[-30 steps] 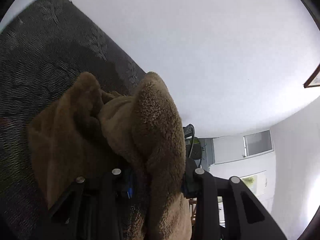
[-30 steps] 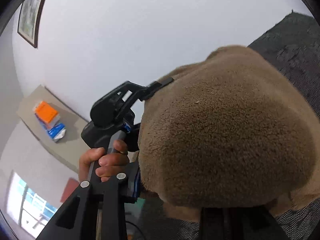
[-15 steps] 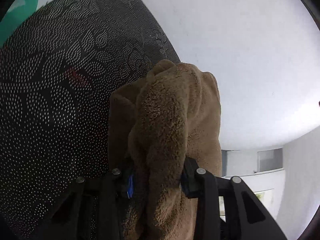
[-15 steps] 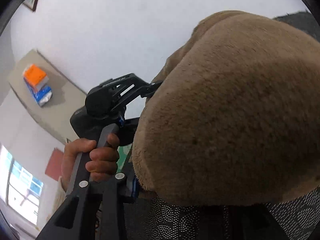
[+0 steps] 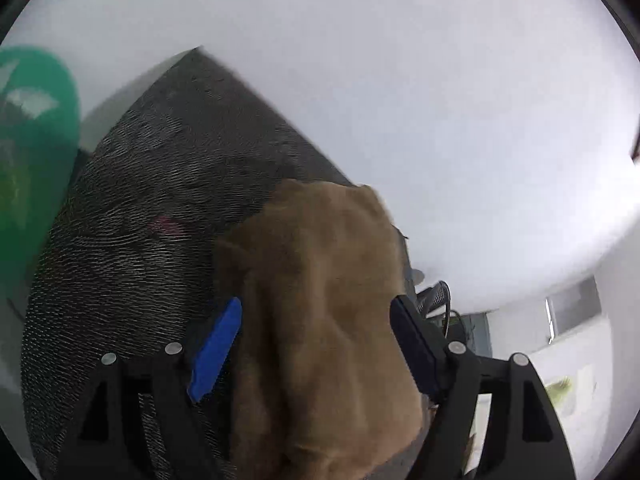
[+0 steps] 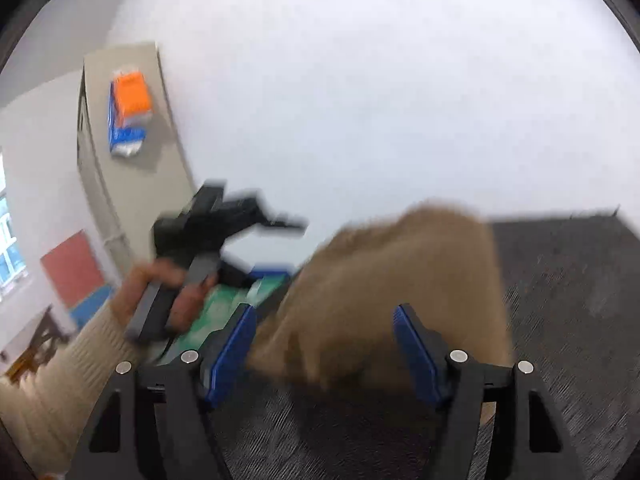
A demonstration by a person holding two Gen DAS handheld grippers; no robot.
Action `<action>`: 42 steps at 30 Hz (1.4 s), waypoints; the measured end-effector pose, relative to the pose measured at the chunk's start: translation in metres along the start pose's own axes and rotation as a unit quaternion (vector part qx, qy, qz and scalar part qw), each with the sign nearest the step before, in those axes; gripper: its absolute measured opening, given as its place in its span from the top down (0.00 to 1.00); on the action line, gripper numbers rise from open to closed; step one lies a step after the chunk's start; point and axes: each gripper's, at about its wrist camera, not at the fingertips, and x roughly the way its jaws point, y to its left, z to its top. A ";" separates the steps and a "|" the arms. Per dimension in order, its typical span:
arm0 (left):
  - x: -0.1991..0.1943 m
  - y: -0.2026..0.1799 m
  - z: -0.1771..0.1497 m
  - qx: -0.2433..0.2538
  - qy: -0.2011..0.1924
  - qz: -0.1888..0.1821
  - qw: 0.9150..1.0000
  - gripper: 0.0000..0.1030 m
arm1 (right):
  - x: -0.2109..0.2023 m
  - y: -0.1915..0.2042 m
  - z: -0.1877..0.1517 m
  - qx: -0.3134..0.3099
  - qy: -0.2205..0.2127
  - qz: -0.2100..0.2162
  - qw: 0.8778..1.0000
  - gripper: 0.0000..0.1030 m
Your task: Fold clothes
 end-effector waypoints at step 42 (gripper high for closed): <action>0.004 0.004 -0.104 0.147 0.034 0.089 0.985 0.15 | 0.078 -0.008 0.018 -0.063 0.109 -0.065 0.990 0.27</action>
